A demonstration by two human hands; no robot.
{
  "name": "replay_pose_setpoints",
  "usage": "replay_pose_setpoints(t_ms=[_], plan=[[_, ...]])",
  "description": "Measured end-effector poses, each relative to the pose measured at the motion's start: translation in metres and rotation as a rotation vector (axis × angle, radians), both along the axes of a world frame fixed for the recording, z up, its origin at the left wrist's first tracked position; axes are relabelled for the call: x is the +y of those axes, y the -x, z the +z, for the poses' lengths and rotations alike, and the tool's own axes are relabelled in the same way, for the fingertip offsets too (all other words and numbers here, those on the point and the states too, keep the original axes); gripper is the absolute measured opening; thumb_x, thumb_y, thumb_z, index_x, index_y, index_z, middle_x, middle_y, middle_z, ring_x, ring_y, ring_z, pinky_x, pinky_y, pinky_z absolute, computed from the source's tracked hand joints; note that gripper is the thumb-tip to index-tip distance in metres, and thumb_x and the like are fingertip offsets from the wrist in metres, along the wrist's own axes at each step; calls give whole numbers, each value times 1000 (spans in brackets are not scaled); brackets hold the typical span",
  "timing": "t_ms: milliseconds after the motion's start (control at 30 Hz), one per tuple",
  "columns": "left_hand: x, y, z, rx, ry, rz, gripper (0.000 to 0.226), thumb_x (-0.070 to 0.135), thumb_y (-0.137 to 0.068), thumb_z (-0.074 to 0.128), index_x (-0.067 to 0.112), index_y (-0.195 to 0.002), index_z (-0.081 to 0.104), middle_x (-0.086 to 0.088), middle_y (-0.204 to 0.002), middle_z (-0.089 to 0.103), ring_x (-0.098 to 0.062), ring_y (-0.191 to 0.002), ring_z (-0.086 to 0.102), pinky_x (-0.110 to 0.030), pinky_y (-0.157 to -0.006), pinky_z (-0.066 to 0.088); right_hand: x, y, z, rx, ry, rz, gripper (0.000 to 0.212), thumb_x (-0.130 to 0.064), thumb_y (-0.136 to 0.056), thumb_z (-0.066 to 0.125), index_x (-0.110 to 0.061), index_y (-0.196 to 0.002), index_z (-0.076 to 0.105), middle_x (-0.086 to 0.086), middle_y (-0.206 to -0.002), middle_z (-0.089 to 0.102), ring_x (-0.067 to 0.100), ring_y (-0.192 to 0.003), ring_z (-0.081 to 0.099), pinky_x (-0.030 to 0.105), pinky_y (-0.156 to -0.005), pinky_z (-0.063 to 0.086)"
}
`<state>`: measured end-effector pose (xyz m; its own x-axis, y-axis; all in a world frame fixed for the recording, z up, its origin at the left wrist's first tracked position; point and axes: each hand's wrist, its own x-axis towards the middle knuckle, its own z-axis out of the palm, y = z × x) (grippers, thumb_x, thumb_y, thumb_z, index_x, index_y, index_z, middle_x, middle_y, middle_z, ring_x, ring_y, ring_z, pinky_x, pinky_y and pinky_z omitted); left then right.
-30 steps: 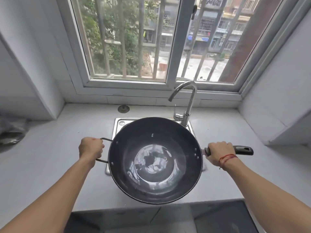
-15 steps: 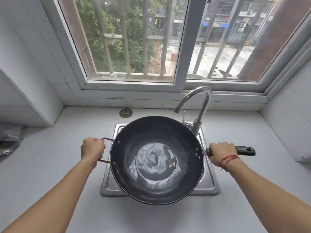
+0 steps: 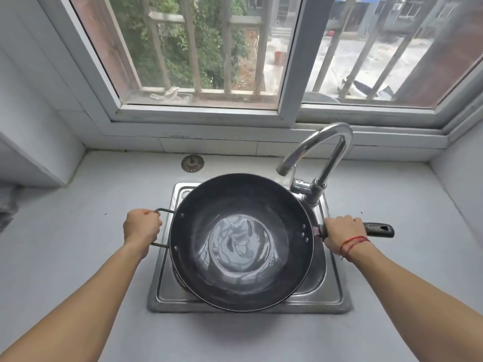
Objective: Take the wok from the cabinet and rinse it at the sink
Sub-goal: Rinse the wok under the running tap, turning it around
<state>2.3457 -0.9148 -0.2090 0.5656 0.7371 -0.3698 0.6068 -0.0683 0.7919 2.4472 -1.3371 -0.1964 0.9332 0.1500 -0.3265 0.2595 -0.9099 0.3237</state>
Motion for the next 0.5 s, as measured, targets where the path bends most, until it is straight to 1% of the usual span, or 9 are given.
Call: replay_pose_setpoints(t_ms=[100, 267, 400, 500], plan=[[1, -2, -6, 11, 2, 5, 22, 2, -92, 47, 0, -83, 68, -12, -70, 59, -23, -56, 46, -26, -51, 35, 3, -3, -5, 6, 3, 1, 24, -34, -92, 46, -27, -109, 60, 1, -111, 66, 25, -107, 57, 37, -92, 39], [3, 0, -14, 21, 17, 20, 21, 1, -91, 48, 1, -86, 68, -12, -69, 59, -24, -56, 46, -26, -51, 36, 6, -4, -14, 52, 2, -35, 23, -29, -88, 50, -29, -107, 62, -1, -111, 67, 24, -108, 57, 37, -93, 39], [2, 0, -15, 11, 36, 22, 22, 0, -91, 46, 0, -90, 68, -10, -68, 56, -22, -55, 44, -26, -49, 33, 6, -3, -19, 47, -10, -47, 22, -29, -88, 49, -30, -105, 63, -2, -109, 68, 23, -107, 57, 37, -92, 39], [3, 1, -17, 18, 31, 27, 26, 0, -89, 45, 0, -98, 70, -11, -71, 57, -22, -56, 44, -25, -49, 33, 6, -3, -19, 46, 2, -38, 21, -30, -88, 50, -29, -105, 62, -2, -109, 68, 23, -106, 58, 37, -92, 40]])
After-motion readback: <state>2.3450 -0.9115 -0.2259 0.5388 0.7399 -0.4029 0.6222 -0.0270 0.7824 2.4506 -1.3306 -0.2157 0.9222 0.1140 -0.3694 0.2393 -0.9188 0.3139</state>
